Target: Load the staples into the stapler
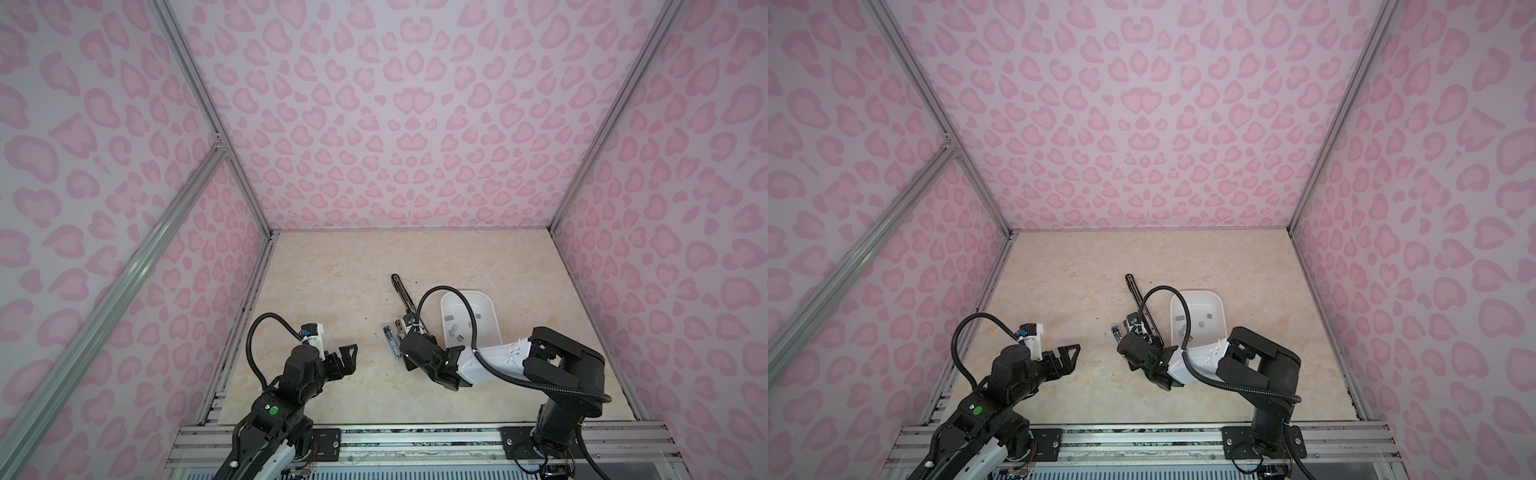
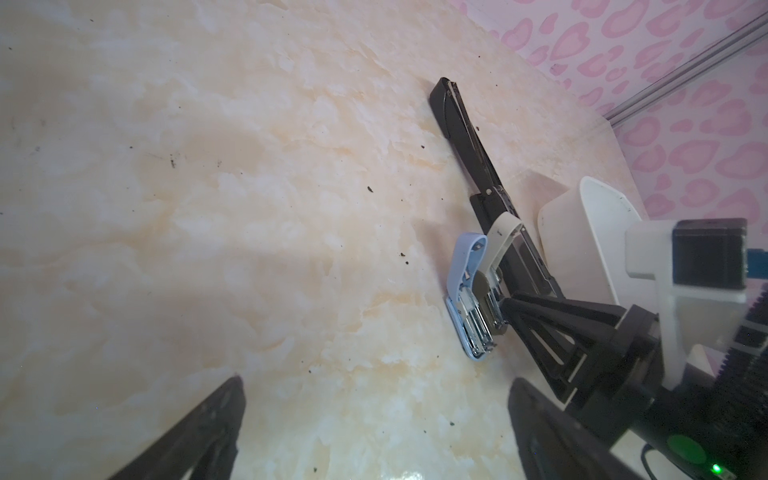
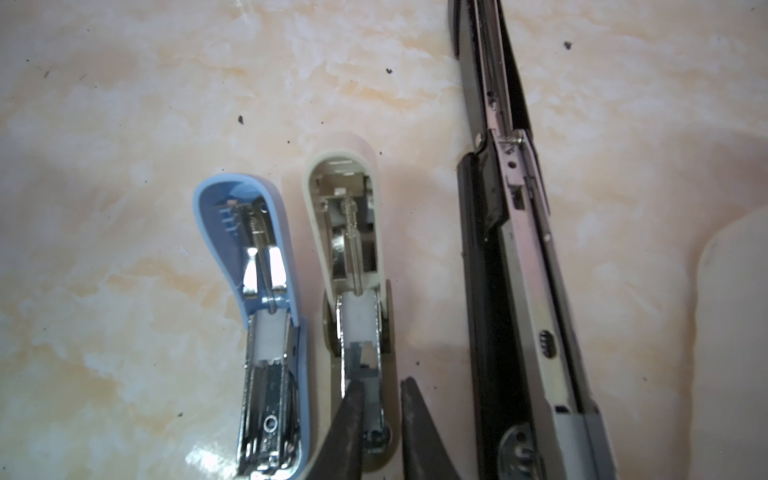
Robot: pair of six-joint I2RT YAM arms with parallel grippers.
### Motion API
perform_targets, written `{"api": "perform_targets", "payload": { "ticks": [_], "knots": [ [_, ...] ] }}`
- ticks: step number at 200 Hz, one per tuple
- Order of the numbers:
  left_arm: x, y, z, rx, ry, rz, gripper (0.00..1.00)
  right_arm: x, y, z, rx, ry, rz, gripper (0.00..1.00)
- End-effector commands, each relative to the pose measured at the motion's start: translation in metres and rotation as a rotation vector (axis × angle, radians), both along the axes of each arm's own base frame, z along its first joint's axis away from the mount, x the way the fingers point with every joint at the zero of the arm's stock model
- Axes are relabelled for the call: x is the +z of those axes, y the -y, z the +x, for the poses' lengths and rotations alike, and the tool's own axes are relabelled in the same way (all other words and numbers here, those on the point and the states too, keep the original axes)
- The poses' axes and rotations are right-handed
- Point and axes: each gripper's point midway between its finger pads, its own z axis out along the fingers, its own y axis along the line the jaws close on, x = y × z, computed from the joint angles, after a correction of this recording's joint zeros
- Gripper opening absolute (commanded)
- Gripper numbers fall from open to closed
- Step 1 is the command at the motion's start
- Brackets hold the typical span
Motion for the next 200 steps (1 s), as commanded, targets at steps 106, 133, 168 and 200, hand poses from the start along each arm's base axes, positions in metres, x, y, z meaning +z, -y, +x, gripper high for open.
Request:
{"api": "perform_targets", "payload": {
  "ticks": [106, 133, 168, 200],
  "knots": [
    [0.004, 0.0, 0.004, 0.009, 0.026, -0.009, 0.99, 0.003, -0.002, 0.01, -0.009, 0.003, -0.03, 0.17],
    [0.004, 0.0, 0.004, 0.011, 0.025, -0.008, 0.99, -0.005, 0.0, 0.007, -0.016, -0.016, -0.03, 0.17],
    [0.004, 0.0, 0.004, 0.009, 0.026, -0.009, 0.99, -0.01, 0.005, 0.005, -0.029, -0.025, -0.028, 0.16],
    [0.004, 0.0, 0.004, 0.011, 0.025, -0.009, 1.0, -0.009, 0.006, 0.004, -0.03, -0.026, -0.032, 0.16]
  ]
}}
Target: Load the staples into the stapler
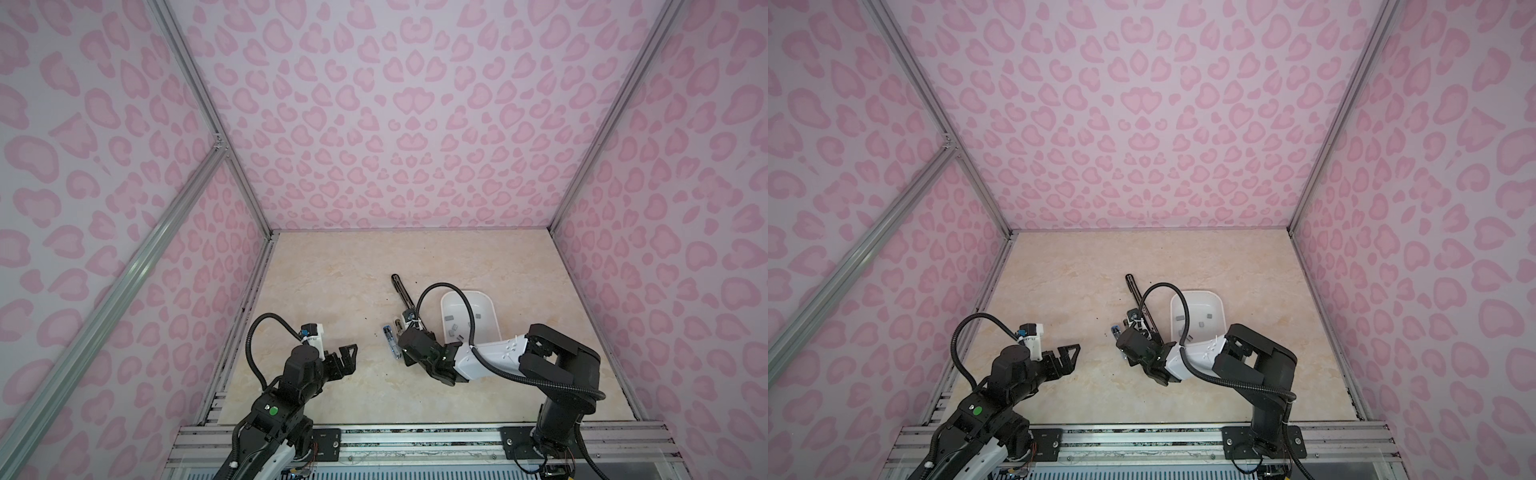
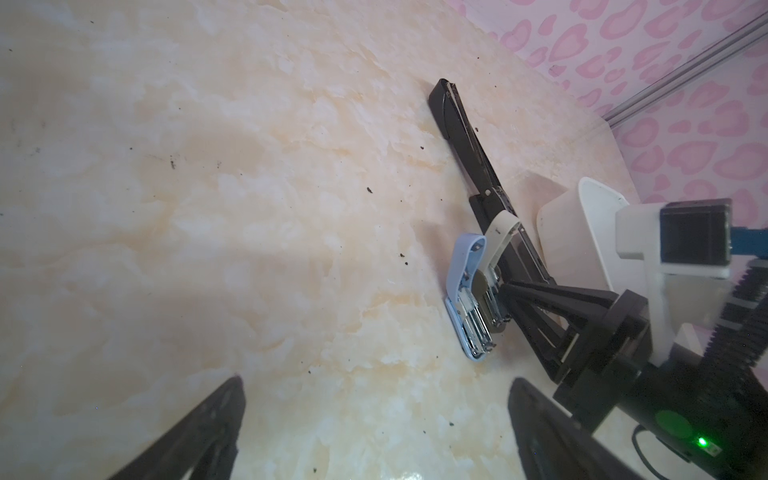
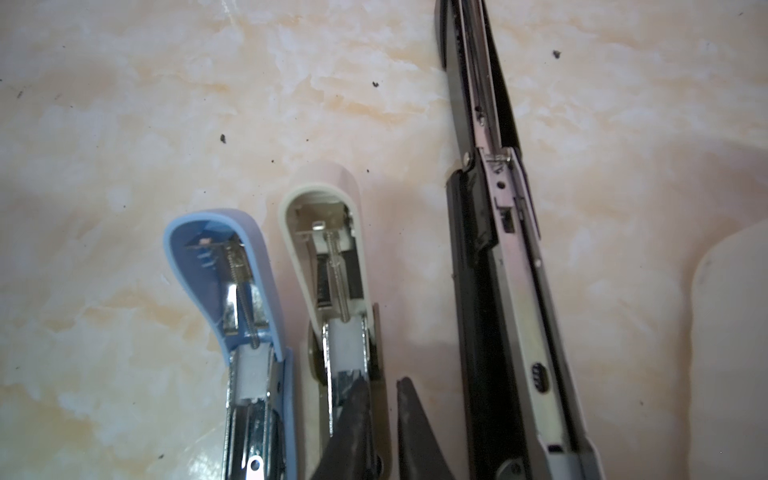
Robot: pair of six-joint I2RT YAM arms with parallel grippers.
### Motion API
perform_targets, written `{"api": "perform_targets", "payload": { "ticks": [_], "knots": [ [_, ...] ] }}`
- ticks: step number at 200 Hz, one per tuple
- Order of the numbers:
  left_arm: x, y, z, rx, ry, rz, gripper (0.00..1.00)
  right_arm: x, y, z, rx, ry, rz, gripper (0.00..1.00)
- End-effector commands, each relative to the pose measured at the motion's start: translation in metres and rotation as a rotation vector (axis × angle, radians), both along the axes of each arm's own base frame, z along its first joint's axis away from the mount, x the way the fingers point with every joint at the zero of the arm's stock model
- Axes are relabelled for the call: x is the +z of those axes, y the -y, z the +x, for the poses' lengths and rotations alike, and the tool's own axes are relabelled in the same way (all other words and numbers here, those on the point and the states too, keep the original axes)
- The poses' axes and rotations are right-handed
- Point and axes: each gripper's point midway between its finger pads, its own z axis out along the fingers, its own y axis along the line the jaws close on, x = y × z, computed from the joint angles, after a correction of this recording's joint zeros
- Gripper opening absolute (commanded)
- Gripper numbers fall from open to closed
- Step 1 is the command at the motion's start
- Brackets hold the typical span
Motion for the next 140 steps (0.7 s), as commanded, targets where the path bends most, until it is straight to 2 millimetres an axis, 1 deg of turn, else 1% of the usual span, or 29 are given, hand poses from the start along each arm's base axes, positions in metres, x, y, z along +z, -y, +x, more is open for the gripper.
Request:
{"api": "perform_targets", "payload": {
  "ticks": [1, 39, 78, 140],
  "knots": [
    [0.004, 0.0, 0.004, 0.011, 0.023, -0.008, 1.0, -0.008, 0.008, -0.004, -0.01, -0.023, -0.029, 0.16],
    [0.004, 0.0, 0.004, 0.011, 0.024, -0.009, 0.99, -0.001, 0.01, -0.004, -0.012, -0.008, -0.026, 0.16],
    [0.005, 0.0, 0.004, 0.01, 0.026, -0.01, 0.99, 0.018, 0.009, -0.001, -0.011, 0.022, -0.018, 0.16],
    [0.005, 0.0, 0.003, 0.01, 0.028, -0.012, 0.99, 0.022, 0.015, -0.005, -0.015, 0.02, -0.009, 0.16]
  ]
}}
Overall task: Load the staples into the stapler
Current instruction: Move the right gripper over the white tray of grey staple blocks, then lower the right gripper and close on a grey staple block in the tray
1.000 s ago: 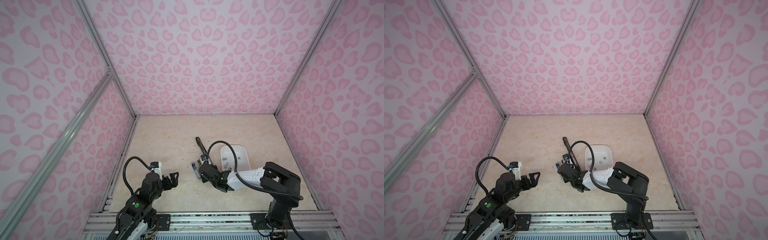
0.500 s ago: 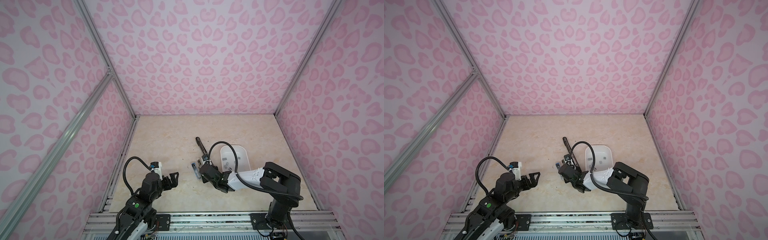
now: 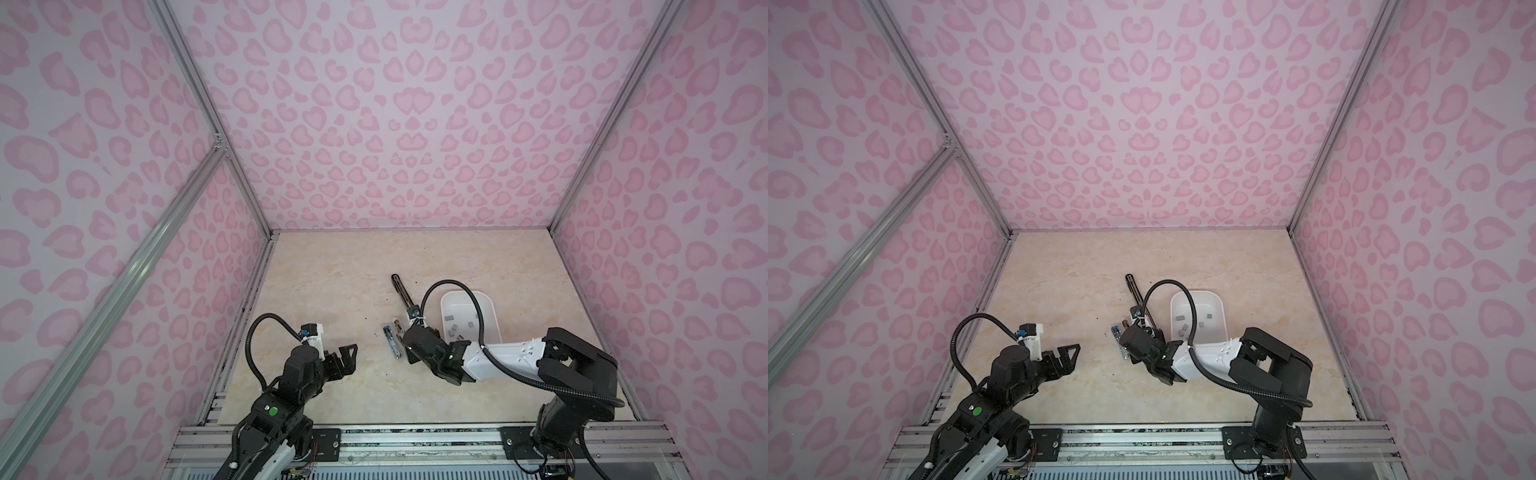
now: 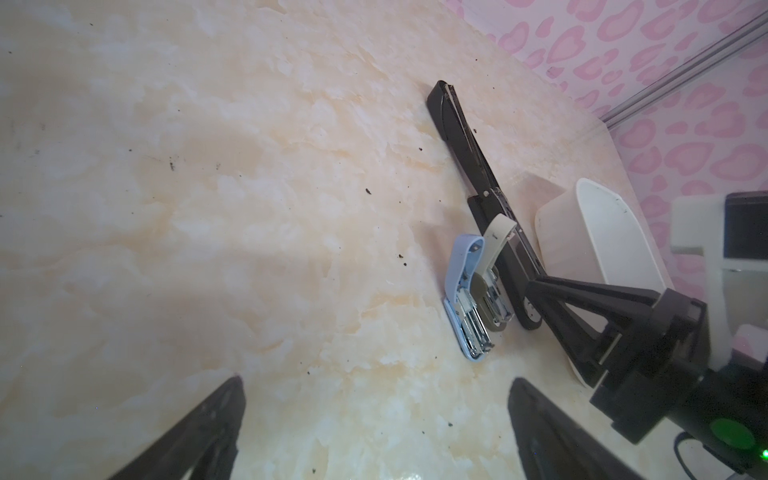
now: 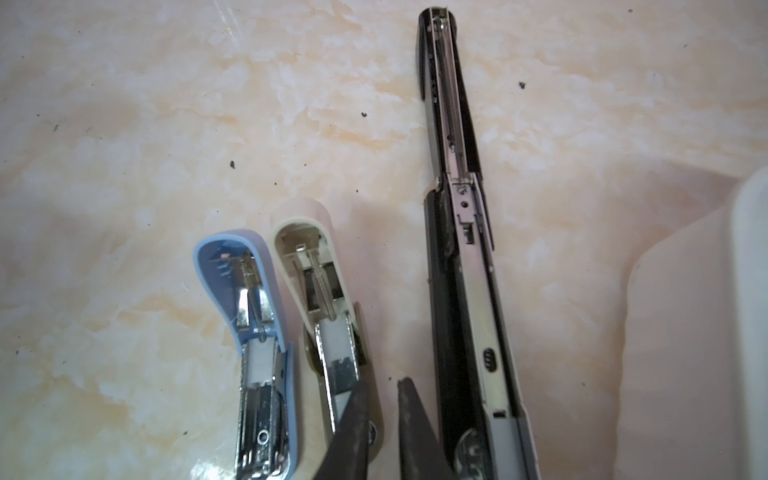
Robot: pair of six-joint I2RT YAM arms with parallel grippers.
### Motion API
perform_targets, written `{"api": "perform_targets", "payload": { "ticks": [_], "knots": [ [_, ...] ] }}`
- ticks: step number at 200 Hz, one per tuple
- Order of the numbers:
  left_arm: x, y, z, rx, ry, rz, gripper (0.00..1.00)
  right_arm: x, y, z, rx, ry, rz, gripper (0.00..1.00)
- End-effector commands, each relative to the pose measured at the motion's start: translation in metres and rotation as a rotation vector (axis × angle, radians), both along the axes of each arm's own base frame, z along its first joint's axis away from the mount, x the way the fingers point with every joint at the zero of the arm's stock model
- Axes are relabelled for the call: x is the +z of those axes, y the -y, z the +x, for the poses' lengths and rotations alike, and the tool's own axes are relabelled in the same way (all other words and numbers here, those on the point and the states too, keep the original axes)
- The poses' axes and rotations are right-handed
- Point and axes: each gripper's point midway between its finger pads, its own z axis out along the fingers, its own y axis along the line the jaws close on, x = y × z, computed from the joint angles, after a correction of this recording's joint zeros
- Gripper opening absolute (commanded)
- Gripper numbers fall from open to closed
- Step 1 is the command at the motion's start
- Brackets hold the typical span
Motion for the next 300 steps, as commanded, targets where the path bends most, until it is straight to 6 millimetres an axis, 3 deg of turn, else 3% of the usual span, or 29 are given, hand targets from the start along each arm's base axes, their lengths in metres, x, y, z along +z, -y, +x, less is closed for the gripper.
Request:
{"api": "perform_targets", "payload": {
  "ticks": [1, 22, 45, 70, 92, 107, 125, 159, 198, 240, 258, 300],
  "knots": [
    [0.004, 0.0, 0.003, 0.011, 0.023, -0.01, 1.0, -0.001, 0.007, -0.002, -0.009, 0.002, -0.024, 0.16],
    [0.004, -0.001, 0.003, 0.012, 0.025, -0.011, 1.0, 0.013, 0.012, -0.003, -0.016, 0.019, -0.017, 0.16],
    [0.005, -0.001, 0.003, 0.014, 0.028, -0.011, 0.99, 0.042, 0.026, 0.0, -0.056, 0.057, -0.023, 0.17],
    [0.005, -0.003, 0.006, 0.024, 0.028, 0.005, 0.99, 0.072, 0.067, 0.008, -0.163, 0.073, -0.04, 0.17],
    [0.004, -0.003, 0.009, 0.025, 0.021, 0.021, 0.98, 0.083, 0.115, 0.017, -0.279, 0.058, -0.002, 0.21],
    [0.004, -0.003, 0.011, 0.027, 0.01, 0.035, 0.97, 0.078, 0.142, 0.024, -0.341, 0.042, 0.046, 0.21],
    [0.003, -0.008, 0.014, 0.054, -0.005, 0.068, 0.97, 0.065, 0.155, 0.034, -0.356, -0.004, 0.117, 0.23],
    [0.01, -0.019, 0.022, 0.104, 0.002, 0.13, 0.98, 0.039, 0.154, 0.055, -0.347, -0.129, 0.153, 0.24],
    [-0.001, -0.03, 0.025, 0.165, -0.02, 0.174, 1.0, 0.015, 0.16, 0.069, -0.376, -0.198, 0.092, 0.2],
    [-0.001, -0.035, 0.023, 0.184, -0.016, 0.182, 1.0, -0.015, 0.152, 0.059, -0.382, -0.331, 0.082, 0.19],
    [0.002, -0.035, 0.022, 0.185, 0.001, 0.173, 1.0, -0.028, 0.159, 0.051, -0.409, -0.357, 0.051, 0.24],
    [0.005, -0.036, 0.02, 0.184, 0.025, 0.16, 0.99, -0.034, 0.16, 0.045, -0.41, -0.376, 0.042, 0.3]
  ]
}}
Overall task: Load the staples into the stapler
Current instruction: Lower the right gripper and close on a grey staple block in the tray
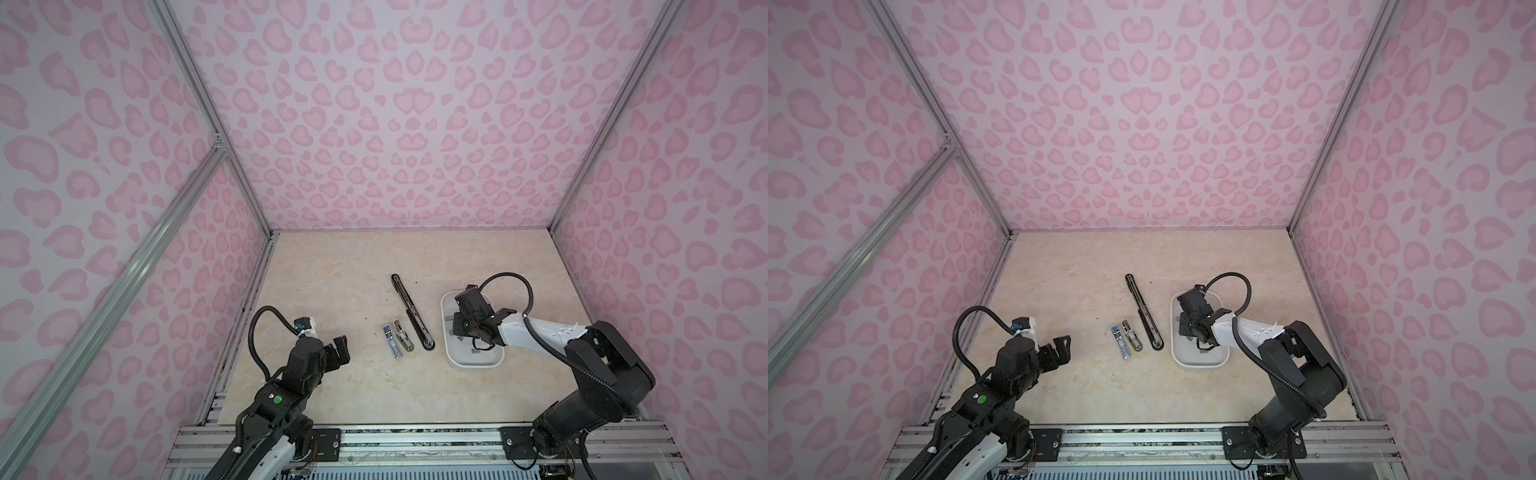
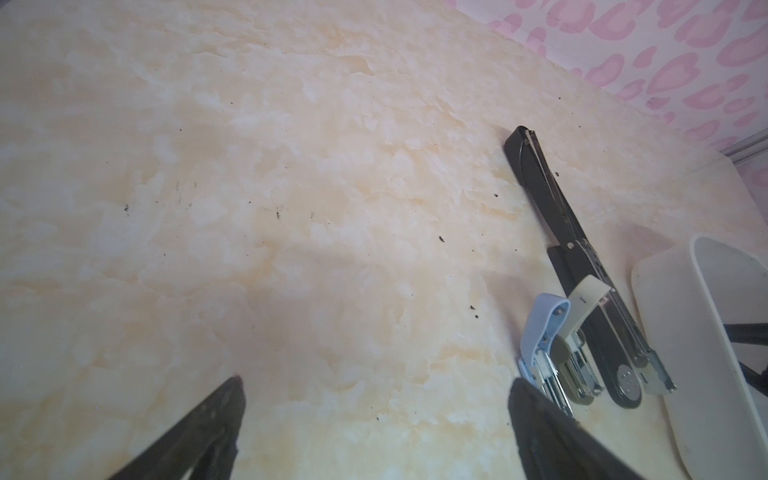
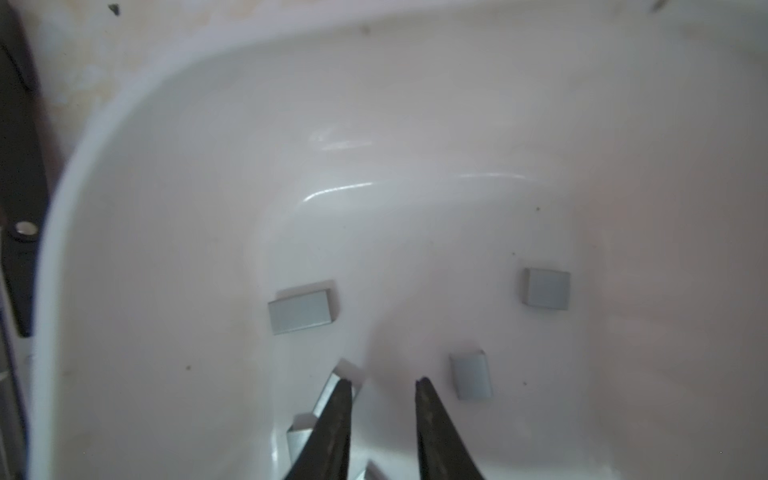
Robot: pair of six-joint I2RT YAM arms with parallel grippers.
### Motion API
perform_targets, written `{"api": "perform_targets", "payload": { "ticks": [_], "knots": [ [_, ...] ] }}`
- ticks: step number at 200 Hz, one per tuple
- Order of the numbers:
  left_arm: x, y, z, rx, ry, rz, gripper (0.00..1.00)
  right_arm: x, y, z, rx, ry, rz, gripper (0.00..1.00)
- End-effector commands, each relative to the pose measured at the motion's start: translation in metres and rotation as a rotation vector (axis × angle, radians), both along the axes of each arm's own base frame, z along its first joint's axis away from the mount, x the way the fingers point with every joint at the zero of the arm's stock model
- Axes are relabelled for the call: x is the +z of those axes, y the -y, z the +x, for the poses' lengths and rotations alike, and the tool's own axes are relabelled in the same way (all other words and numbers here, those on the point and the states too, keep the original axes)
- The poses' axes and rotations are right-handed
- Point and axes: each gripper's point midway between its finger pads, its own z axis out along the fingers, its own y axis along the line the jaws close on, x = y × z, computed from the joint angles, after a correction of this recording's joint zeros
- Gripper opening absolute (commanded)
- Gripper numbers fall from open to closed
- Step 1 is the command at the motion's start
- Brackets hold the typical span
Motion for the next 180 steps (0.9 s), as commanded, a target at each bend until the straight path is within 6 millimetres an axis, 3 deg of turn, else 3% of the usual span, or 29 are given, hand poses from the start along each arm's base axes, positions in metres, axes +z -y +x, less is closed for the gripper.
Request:
{"api": "perform_targets", "payload": {
  "ticks": [1, 60, 87, 180],
  "knots": [
    [0.002, -0.002, 0.001, 0.011, 0.014, -0.001, 0.99, -0.004, -0.001, -0.005, -0.002, -0.022, 0.002, 0.3],
    [0.0, -0.001, 0.001, 0.008, 0.005, 0.001, 0.99, 0.005, -0.014, -0.001, 0.037, 0.008, -0.007, 0.38],
    [0.001, 0.0, 0.001, 0.003, 0.007, -0.002, 0.99, 0.002, -0.007, 0.002, 0.022, 0.008, -0.079, 0.42],
    [0.001, 0.0, 0.001, -0.001, 0.01, -0.004, 0.99, -0.008, -0.002, -0.005, 0.017, -0.012, -0.171, 0.36]
  ]
}}
